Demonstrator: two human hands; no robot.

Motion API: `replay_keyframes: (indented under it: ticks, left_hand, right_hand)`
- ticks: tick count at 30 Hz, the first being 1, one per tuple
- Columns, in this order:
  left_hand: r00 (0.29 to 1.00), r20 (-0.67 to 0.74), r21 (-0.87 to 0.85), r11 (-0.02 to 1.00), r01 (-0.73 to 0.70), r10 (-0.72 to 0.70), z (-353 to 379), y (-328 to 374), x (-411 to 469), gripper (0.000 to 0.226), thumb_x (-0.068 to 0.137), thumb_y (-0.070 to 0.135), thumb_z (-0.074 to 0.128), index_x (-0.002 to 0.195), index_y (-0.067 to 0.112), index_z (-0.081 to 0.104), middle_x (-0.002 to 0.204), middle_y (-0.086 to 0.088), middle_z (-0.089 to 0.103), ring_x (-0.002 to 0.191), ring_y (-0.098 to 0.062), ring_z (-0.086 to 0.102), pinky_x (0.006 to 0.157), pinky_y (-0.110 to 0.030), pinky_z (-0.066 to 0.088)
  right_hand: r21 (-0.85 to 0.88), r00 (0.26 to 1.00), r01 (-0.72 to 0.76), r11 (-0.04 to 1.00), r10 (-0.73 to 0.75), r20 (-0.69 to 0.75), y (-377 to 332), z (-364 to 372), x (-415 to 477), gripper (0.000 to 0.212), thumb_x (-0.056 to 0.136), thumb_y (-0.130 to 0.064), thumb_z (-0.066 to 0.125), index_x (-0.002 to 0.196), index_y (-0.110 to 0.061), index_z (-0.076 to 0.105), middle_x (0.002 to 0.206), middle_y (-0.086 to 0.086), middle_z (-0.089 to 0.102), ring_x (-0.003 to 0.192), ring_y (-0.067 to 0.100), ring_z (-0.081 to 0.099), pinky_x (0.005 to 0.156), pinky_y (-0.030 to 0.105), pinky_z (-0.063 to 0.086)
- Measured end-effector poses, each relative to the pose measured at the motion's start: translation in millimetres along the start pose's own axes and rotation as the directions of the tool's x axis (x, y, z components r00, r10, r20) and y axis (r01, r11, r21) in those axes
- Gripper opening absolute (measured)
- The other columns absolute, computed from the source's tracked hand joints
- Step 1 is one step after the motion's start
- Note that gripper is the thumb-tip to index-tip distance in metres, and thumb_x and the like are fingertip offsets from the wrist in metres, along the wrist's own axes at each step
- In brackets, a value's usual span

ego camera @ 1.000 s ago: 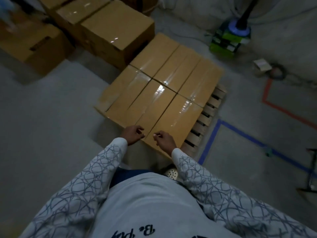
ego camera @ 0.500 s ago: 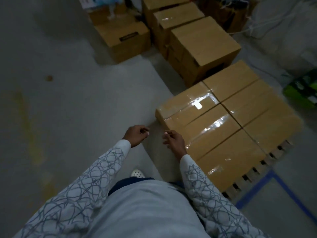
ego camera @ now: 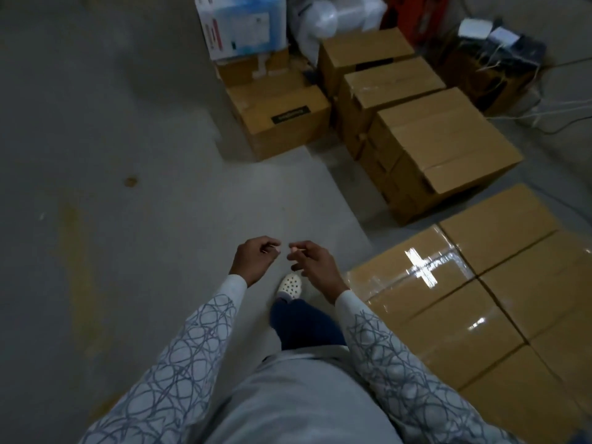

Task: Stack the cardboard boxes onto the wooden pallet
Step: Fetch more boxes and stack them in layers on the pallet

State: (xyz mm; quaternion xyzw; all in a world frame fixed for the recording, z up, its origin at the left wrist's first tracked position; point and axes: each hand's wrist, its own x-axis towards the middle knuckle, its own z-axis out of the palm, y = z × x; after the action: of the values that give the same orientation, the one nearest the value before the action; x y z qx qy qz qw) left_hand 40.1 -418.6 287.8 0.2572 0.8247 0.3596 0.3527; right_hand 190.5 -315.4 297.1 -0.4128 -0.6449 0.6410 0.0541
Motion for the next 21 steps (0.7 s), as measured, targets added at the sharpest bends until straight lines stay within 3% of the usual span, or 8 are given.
replay_keyframes:
  ticks: [3,8,11,14,17,21]
  left_hand:
    - [1.0,-0.019,-0.007,1.0,0.014,-0.014,-33,28,77,0.016,0.088,0.017,0.071,0.1,0.025,0.077,0.087,0.003,0.076,0.085,-0.017,0.073,0.092,-0.037,0.058]
    - [0.998,-0.058,-0.056,0.998,-0.002,-0.002,-88,94,190,0.017,0.084,0.026,0.067,0.097,0.033,0.075,0.093,0.002,0.077,0.09,-0.018,0.074,0.086,-0.033,0.059]
    - [0.999,-0.049,-0.086,0.996,0.005,-0.009,-102,130,253,0.019,0.09,0.018,0.068,0.104,0.027,0.076,0.094,0.003,0.077,0.087,-0.016,0.073,0.081,-0.031,0.057]
    - [1.0,0.007,-0.105,0.994,0.021,-0.02,-100,157,326,0.019,0.091,0.014,0.068,0.107,0.022,0.076,0.097,-0.003,0.077,0.089,-0.02,0.073,0.077,-0.028,0.056]
    - [0.994,0.107,-0.155,0.987,0.043,-0.027,-90,188,407,0.018,0.094,0.009,0.067,0.109,0.016,0.073,0.105,-0.01,0.075,0.091,-0.024,0.072,0.065,-0.018,0.051]
    - [0.964,0.259,-0.16,0.987,-0.01,0.052,-82,255,528,0.025,0.096,0.014,0.068,0.121,0.011,0.067,0.106,-0.008,0.072,0.086,-0.015,0.067,0.057,-0.009,0.048]
  right_hand:
    - [-0.041,0.999,0.013,0.999,-0.012,0.044,-47,-11,85,0.023,0.106,-0.025,0.058,0.123,-0.016,0.07,0.106,0.007,0.077,0.076,0.012,0.071,0.063,0.015,0.048]
    - [-0.004,0.995,0.046,0.999,-0.046,-0.091,-137,-53,196,0.023,0.106,-0.02,0.057,0.124,-0.013,0.069,0.108,0.01,0.075,0.078,0.017,0.07,0.061,0.013,0.049]
    - [0.024,0.996,0.006,1.0,-0.004,-0.094,-167,-80,245,0.024,0.106,-0.025,0.057,0.125,-0.017,0.069,0.107,0.004,0.076,0.085,0.021,0.073,0.068,0.023,0.054]
    - [0.108,0.986,-0.04,0.993,0.056,-0.154,-175,-109,306,0.017,0.105,-0.03,0.058,0.117,-0.025,0.07,0.104,0.001,0.077,0.081,0.016,0.073,0.069,0.029,0.052]
    - [0.198,0.957,-0.075,0.977,0.126,-0.261,-185,-141,374,0.017,0.107,-0.028,0.056,0.117,-0.022,0.068,0.104,0.004,0.076,0.081,0.015,0.07,0.07,0.029,0.051]
    - [0.294,0.912,-0.074,0.953,0.183,-0.366,-214,-187,469,0.013,0.107,-0.022,0.055,0.113,-0.018,0.066,0.1,0.005,0.073,0.077,0.016,0.066,0.065,0.025,0.049]
